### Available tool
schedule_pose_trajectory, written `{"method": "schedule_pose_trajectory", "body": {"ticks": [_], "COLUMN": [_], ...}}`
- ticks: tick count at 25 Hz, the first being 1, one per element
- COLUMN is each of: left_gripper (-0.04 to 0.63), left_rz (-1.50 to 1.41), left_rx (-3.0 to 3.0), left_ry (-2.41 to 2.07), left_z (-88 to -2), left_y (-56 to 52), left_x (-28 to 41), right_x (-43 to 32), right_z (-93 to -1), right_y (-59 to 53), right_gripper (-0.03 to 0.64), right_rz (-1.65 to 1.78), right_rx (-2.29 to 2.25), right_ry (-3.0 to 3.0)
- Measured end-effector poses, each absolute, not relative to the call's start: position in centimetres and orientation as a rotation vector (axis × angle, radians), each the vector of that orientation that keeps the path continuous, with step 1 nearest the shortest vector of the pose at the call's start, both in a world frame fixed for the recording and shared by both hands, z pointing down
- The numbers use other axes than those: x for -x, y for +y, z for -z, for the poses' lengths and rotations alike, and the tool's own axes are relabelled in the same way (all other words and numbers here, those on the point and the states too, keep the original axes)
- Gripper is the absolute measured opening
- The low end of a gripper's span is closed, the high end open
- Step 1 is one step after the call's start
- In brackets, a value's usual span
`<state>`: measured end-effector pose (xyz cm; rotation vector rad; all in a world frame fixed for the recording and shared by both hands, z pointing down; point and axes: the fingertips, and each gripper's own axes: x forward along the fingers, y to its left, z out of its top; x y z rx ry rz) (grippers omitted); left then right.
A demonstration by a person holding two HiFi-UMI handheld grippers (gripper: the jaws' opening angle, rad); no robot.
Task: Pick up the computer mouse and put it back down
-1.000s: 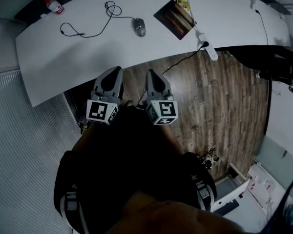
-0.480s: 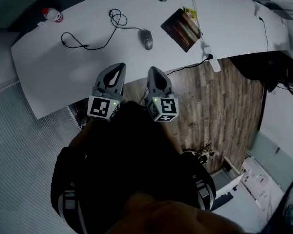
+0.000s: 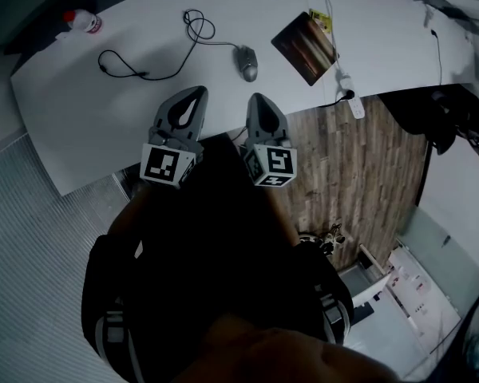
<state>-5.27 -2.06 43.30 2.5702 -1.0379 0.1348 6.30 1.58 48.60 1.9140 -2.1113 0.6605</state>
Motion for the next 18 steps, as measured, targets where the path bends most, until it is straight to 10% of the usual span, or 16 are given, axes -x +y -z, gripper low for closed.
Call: {"method": "schedule_pose_trajectory", "body": {"ticks": [18], "left_gripper": [0.006], "left_rz": [-0.172], "left_rx": [-2.491], "left_ry": [-1.115], "left_z": [-45.5], "left_y": [-5.0], "left_x": [1.7], "right_x": [-9.4], "right_z": [-56.2], "right_y": [-5.2], "right_gripper": [0.132], "right_rz": [-0.685], "right_rx": [-1.694], "right_ry": [-2.046]}}
